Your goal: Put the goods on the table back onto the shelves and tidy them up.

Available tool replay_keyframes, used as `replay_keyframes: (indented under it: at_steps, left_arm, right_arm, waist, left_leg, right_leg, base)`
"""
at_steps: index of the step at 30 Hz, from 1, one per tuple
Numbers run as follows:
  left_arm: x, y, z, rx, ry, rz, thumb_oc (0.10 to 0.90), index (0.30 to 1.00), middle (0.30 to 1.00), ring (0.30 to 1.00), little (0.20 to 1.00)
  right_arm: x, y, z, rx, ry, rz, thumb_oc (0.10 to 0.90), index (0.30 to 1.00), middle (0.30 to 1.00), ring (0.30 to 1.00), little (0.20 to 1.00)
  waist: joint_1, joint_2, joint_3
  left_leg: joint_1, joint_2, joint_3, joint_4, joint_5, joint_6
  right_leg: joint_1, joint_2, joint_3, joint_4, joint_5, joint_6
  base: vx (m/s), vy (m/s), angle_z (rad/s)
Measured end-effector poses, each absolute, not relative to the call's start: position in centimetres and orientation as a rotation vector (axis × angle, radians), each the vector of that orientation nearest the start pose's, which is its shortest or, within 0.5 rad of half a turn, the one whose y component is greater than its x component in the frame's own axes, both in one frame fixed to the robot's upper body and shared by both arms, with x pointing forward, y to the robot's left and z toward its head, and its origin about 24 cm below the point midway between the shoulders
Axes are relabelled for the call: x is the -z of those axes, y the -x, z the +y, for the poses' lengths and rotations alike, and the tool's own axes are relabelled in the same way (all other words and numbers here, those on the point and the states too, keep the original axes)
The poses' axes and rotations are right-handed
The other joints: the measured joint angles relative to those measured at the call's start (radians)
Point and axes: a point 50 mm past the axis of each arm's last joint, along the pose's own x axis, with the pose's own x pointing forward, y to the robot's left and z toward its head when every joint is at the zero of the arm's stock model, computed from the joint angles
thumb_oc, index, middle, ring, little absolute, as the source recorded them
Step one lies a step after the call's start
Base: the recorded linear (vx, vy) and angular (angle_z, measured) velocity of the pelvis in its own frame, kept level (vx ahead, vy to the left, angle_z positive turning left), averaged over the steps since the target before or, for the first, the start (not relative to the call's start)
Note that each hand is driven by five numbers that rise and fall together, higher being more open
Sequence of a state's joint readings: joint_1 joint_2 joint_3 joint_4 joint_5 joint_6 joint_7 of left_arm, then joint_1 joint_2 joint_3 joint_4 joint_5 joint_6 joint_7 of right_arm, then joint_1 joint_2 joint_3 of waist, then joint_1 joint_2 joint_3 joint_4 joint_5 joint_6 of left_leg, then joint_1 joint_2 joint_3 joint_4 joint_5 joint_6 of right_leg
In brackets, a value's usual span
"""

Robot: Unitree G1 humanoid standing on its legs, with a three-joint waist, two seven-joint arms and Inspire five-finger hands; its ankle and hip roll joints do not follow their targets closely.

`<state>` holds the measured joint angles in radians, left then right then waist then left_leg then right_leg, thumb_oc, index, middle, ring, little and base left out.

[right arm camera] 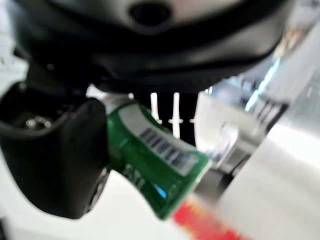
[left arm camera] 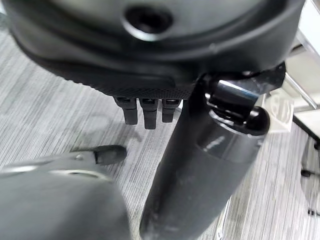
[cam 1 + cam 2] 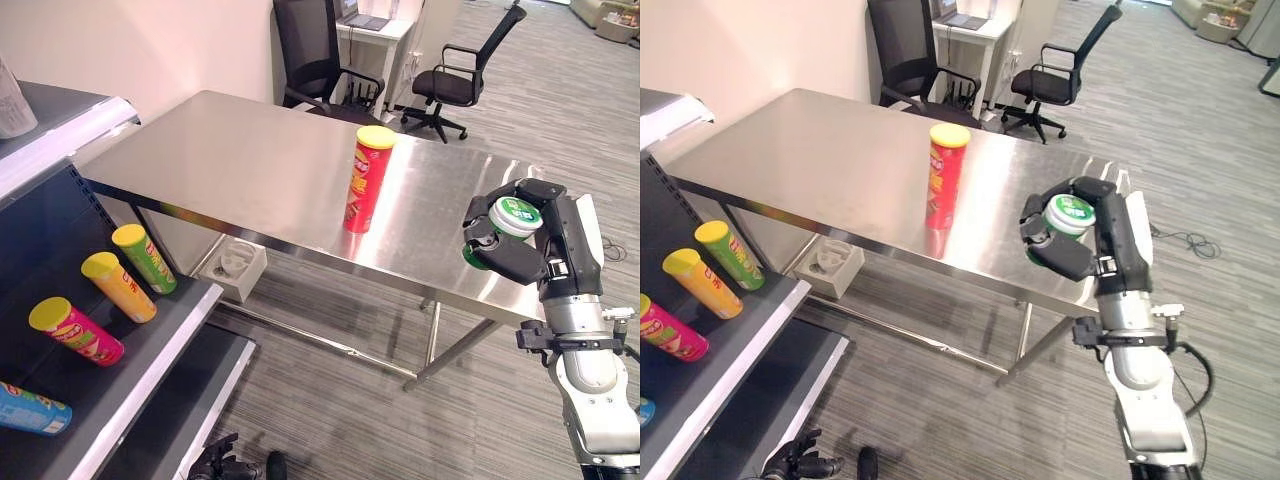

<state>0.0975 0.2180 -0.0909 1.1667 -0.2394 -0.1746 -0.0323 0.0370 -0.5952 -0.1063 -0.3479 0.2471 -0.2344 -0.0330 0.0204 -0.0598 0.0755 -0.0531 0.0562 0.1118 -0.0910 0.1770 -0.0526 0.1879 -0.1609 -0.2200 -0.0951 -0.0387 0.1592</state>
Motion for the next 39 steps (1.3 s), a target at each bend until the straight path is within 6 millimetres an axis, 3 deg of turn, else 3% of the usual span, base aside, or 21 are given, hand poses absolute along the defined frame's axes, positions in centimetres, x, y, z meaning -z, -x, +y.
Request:
replay_keyframes:
  at_steps: [5,6,8,10,11,13,14,16,19,20,21,23,24,26,29,32,35,37,39]
  left_arm:
    - [15.9,-8.0,22.5,-0.229,0.053,1.042,0.800,0.900,0.900,0.900,0.900]
    - [16.0,-7.9,22.0,-0.235,0.077,1.044,0.800,0.900,0.900,0.900,0.900]
    - [15.8,-9.3,21.3,-0.245,0.127,0.994,0.800,0.900,0.900,0.900,0.900]
    - [15.5,-10.4,21.6,-0.265,0.161,0.961,0.800,0.900,0.900,0.900,0.900]
    - [15.5,-10.4,21.7,-0.303,0.202,0.952,0.800,0.900,0.900,0.900,0.900]
    - [15.4,-10.3,22.7,-0.394,0.271,0.936,0.800,0.900,0.900,0.900,0.900]
    - [15.4,-9.9,23.1,-0.455,0.311,0.927,0.800,0.900,0.900,0.900,0.900]
    - [15.8,-8.9,23.3,-0.497,0.324,0.963,0.800,0.900,0.900,0.900,0.900]
    - [16.2,-8.0,23.5,-0.524,0.317,1.023,0.800,0.900,0.900,0.900,0.900]
    - [16.4,-7.4,22.5,-0.473,0.286,1.050,0.800,0.900,0.900,0.900,0.900]
    - [16.1,-8.7,22.6,-0.432,0.257,1.015,0.800,0.900,0.900,0.900,0.900]
    - [15.7,-9.8,22.8,-0.389,0.213,0.989,0.800,0.900,0.900,0.900,0.900]
    - [15.7,-10.1,22.6,-0.331,0.164,1.000,0.800,0.900,0.900,0.900,0.900]
    - [16.4,-8.8,20.7,-0.302,0.206,1.050,0.800,0.900,0.900,0.900,0.900]
    - [16.4,-8.5,20.3,-0.263,0.187,1.056,0.800,0.900,0.900,0.900,0.900]
    - [16.5,-8.2,20.5,-0.252,0.171,1.063,0.800,0.900,0.900,0.900,0.900]
    - [16.5,-8.1,20.6,-0.242,0.153,1.070,0.800,0.900,0.900,0.900,0.900]
    - [16.4,-8.2,20.9,-0.231,0.124,1.067,0.800,0.900,0.900,0.900,0.900]
    - [16.3,-8.3,21.7,-0.217,0.072,1.075,0.800,0.900,0.900,0.900,0.900]
  right_arm:
    - [-17.0,-21.8,-17.7,-0.387,0.196,-0.583,0.400,0.300,0.300,0.300,0.300]
    - [-17.0,-21.6,-16.8,-0.433,0.179,-0.588,0.400,0.300,0.300,0.300,0.300]
    - [-16.9,-21.4,-13.4,-0.635,0.140,-0.599,0.400,0.300,0.300,0.300,0.300]
    - [-17.1,-21.4,-12.1,-0.709,0.165,-0.617,0.400,0.300,0.300,0.300,0.300]
    - [-17.2,-21.4,-11.5,-0.725,0.180,-0.631,0.400,0.300,0.300,0.300,0.300]
    - [-17.3,-21.2,-10.2,-0.742,0.176,-0.665,0.400,0.300,0.300,0.300,0.300]
    - [-17.5,-20.8,-9.5,-0.765,0.173,-0.686,0.400,0.300,0.300,0.300,0.300]
    - [-17.3,-20.5,-9.4,-0.774,0.187,-0.682,0.400,0.300,0.300,0.300,0.300]
    - [-15.8,-20.0,-10.3,-0.755,0.193,-0.601,0.400,0.300,0.300,0.300,0.300]
    - [-14.8,-19.9,-11.3,-0.752,0.252,-0.546,0.400,0.300,0.300,0.300,0.300]
    - [-14.9,-20.3,-11.8,-0.726,0.268,-0.543,0.400,0.300,0.300,0.300,0.300]
    - [-14.6,-21.1,-12.6,-0.676,0.285,-0.533,0.400,0.300,0.300,0.300,0.300]
    - [-13.9,-21.8,-14.0,-0.577,0.281,-0.498,0.400,0.300,0.300,0.300,0.300]
    - [-13.1,-22.1,-14.9,-0.505,0.283,-0.447,0.400,0.300,0.300,0.300,0.300]
    - [-12.5,-21.1,-14.8,-0.482,0.269,-0.433,0.400,0.300,0.300,0.300,0.300]
    - [-12.3,-20.9,-14.7,-0.470,0.269,-0.429,0.400,0.300,0.300,0.300,0.300]
    - [-12.2,-20.9,-14.6,-0.445,0.281,-0.435,0.400,0.300,0.300,0.300,0.300]
    - [-11.9,-20.8,-14.0,-0.467,0.278,-0.431,0.400,0.300,0.300,0.300,0.300]
    - [-11.7,-20.6,-13.7,-0.487,0.282,-0.421,0.400,0.300,0.300,0.300,0.300]
  waist:
    - [0.040,0.040,0.005]
    - [0.049,0.048,0.009]
    - [0.088,0.074,0.031]
    - [0.114,0.047,0.056]
    - [0.123,0.044,0.060]
    - [0.091,0.003,0.081]
    - [0.081,-0.007,0.085]
    - [0.065,-0.008,0.089]
    - [0.025,-0.002,0.082]
    - [-0.035,0.050,0.057]
    - [-0.037,0.054,0.057]
    - [-0.045,0.038,0.048]
    - [-0.039,0.008,0.027]
    - [-0.048,0.049,0.023]
    - [-0.056,0.066,0.010]
    - [-0.062,0.063,0.003]
    - [-0.061,0.055,-0.001]
    - [-0.054,0.050,-0.002]
    - [-0.086,0.046,0.003]
  left_leg:
    - [-0.061,0.123,-0.089,0.012,0.066,-0.091]
    - [-0.076,0.136,-0.100,0.026,0.072,-0.095]
    - [-0.139,0.155,-0.110,0.050,0.159,-0.118]
    - [-0.160,0.138,-0.101,0.055,0.187,-0.160]
    - [-0.160,0.136,-0.034,0.079,0.154,-0.121]
    - [-0.155,0.132,0.160,0.195,-0.001,-0.017]
    - [-0.132,0.147,0.245,0.258,-0.045,-0.036]
    - [-0.055,0.176,0.242,0.302,-0.099,-0.027]
    - [-0.001,0.218,0.363,0.361,-0.146,-0.028]
    - [0.027,0.178,0.360,0.275,-0.161,0.000]
    - [0.017,0.146,0.321,0.197,-0.152,0.016]
    - [-0.023,0.112,0.305,0.169,-0.126,0.035]
    - [-0.035,0.060,0.321,0.139,-0.149,0.056]
    - [0.013,0.060,0.395,0.112,-0.150,0.051]
    - [0.040,0.012,0.369,0.075,-0.141,0.066]
    - [0.065,-0.029,0.351,0.046,-0.133,0.085]
    - [0.107,-0.100,0.313,0.002,-0.130,0.134]
    - [0.119,-0.118,0.294,0.002,-0.141,0.149]
    - [0.118,-0.119,0.255,0.002,-0.140,0.154]
  right_leg:
    - [-0.014,0.155,-0.042,-0.004,-0.016,-0.083]
    - [-0.015,0.177,-0.052,0.003,-0.016,-0.093]
    - [-0.027,0.208,-0.110,0.014,-0.013,-0.148]
    - [-0.031,0.191,-0.150,0.002,-0.010,-0.178]
    - [-0.022,0.177,-0.190,0.005,0.013,-0.185]
    - [-0.013,0.139,-0.250,0.003,0.014,-0.187]
    - [-0.011,0.118,-0.279,0.006,0.015,-0.185]
    - [-0.014,0.065,-0.332,0.053,0.008,-0.170]
    - [0.008,-0.012,-0.403,0.130,0.004,-0.164]
    - [-0.034,-0.077,-0.398,0.279,-0.043,-0.113]
    - [-0.091,-0.063,-0.372,0.277,-0.082,-0.087]
    - [-0.093,-0.024,-0.381,0.128,-0.040,-0.128]
    - [-0.077,-0.061,-0.396,0.077,0.078,-0.054]
    - [-0.066,-0.091,-0.409,0.133,0.092,-0.059]
    - [-0.062,-0.148,-0.411,0.209,0.091,-0.057]
    - [-0.064,-0.195,-0.412,0.268,0.089,-0.050]
    - [-0.081,-0.297,-0.417,0.416,0.088,-0.038]
    - [-0.109,-0.336,-0.401,0.452,0.048,0.046]
    - [-0.134,-0.314,-0.339,0.437,0.034,0.065]
  base:
    - [-0.24,-0.210,0.37]
    - [-0.20,-0.102,0.41]
    - [-0.31,-0.088,0.78]
    - [-0.27,-0.041,0.65]
    - [-0.09,-0.029,0.48]
    - [-0.14,0.003,0.86]
    - [-0.18,0.056,1.05]
    - [-0.24,0.166,0.98]
    - [-0.12,0.260,1.09]
    - [-0.07,0.290,1.59]
    - [-0.09,0.408,1.65]
    - [-0.06,0.432,1.05]
    - [-0.01,0.276,1.07]
    - [-0.02,0.443,0.79]
    - [-0.03,0.306,0.42]
    - [-0.03,0.315,0.30]
    - [-0.02,0.249,0.42]
    - [-0.01,0.114,0.22]
    - [0.00,0.085,0.45]
